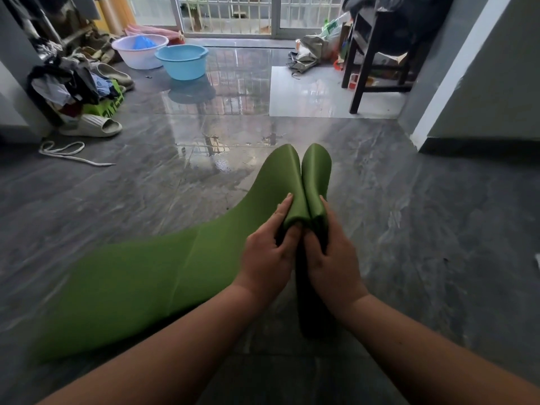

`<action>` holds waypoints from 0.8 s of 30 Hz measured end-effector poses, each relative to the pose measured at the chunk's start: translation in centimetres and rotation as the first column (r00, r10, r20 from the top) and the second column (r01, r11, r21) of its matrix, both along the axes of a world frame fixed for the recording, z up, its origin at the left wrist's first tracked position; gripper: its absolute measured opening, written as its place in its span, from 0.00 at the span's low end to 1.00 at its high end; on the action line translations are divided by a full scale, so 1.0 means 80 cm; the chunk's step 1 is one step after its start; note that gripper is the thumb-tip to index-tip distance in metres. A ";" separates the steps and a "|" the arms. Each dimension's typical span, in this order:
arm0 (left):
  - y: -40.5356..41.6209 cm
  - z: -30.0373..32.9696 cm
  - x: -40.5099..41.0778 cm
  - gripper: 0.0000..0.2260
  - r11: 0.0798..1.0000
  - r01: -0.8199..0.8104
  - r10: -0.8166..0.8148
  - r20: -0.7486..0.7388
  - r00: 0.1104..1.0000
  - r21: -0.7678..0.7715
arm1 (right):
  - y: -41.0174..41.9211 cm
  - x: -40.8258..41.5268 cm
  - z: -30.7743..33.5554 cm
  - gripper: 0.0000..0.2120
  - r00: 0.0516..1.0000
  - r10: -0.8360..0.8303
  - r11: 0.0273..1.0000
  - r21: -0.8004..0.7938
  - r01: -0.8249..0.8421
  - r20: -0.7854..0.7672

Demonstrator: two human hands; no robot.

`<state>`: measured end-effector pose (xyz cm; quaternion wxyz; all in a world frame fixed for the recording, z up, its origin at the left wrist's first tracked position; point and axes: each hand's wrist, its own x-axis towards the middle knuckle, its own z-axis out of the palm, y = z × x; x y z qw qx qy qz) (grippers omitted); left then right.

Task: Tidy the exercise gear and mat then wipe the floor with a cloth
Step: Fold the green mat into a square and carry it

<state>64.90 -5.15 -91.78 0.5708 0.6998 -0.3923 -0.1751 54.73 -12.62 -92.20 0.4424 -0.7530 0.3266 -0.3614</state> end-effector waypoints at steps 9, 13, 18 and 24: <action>0.002 0.016 0.016 0.25 0.986 0.134 -0.142 -0.084 0.986 -0.098 | 0.002 0.016 0.031 0.28 0.991 0.067 0.994 0.082 -0.077 0.111; 0.011 -0.019 0.016 0.21 0.970 0.240 -0.242 -0.237 0.941 -0.039 | 0.009 0.009 0.019 0.35 0.983 0.163 0.977 0.123 -0.172 0.080; 0.013 -0.026 0.023 0.24 0.934 0.341 -0.355 -0.406 0.842 -0.110 | 0.012 0.011 0.002 0.36 0.997 0.004 0.992 0.124 -0.014 0.078; 0.021 -0.061 0.007 0.25 0.979 0.102 -0.077 -0.143 0.987 0.178 | -0.007 0.009 0.001 0.24 0.982 -0.149 0.989 0.003 0.150 0.114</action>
